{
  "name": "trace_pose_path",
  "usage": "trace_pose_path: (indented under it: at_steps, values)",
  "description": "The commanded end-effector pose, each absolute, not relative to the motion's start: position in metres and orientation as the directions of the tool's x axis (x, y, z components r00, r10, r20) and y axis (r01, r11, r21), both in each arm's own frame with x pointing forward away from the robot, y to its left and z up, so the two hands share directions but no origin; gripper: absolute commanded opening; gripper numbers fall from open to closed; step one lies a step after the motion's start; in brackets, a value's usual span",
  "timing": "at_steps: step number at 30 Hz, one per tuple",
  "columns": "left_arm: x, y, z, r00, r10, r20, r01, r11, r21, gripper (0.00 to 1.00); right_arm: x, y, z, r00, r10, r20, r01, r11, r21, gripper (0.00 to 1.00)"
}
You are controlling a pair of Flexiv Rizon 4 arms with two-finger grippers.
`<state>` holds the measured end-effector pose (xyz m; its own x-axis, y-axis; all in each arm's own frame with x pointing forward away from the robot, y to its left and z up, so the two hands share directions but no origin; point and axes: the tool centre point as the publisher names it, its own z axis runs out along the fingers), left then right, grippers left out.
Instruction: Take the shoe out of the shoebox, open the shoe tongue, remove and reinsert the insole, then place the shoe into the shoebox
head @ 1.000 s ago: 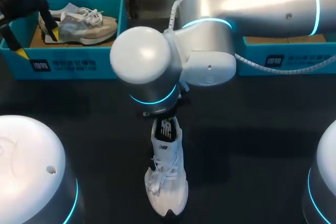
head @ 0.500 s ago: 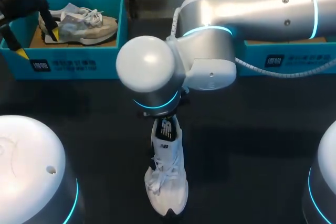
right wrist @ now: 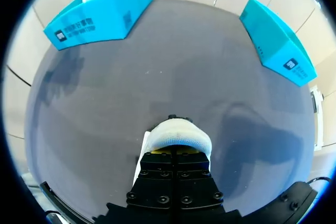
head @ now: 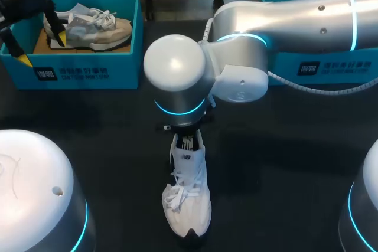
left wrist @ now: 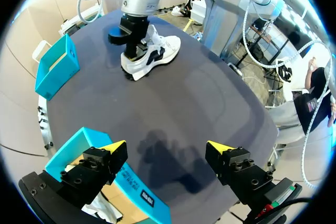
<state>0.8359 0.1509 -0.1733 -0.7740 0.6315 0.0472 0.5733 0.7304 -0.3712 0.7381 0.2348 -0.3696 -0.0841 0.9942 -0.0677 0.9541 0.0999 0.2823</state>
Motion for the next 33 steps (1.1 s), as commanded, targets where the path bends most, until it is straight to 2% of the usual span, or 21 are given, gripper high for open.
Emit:
trace_pose_path:
  at_steps: [1,17,29,33]
  values:
    - [0.836,0.151,-0.173,-0.773,0.633,0.049,0.575,0.731,-0.368,1.00,0.736,0.238,-0.384,-0.039,0.998,-0.047,0.962,0.050,0.270,0.00]
    - [0.836,0.151,-0.173,-0.773,0.633,0.049,0.575,0.731,-0.368,1.00,0.699,0.251,-0.420,0.061,0.998,-0.010,0.987,-0.059,0.148,0.00]
    - [0.836,0.151,-0.173,-0.773,0.633,0.049,0.575,0.731,-0.368,1.00,0.655,0.255,-0.407,0.137,0.990,-0.035,0.989,-0.134,0.066,0.00]
    - [0.836,0.151,-0.173,-0.773,0.633,0.049,0.575,0.731,-0.368,1.00,0.658,0.255,-0.392,0.130,0.990,-0.054,0.987,-0.124,0.102,0.00]
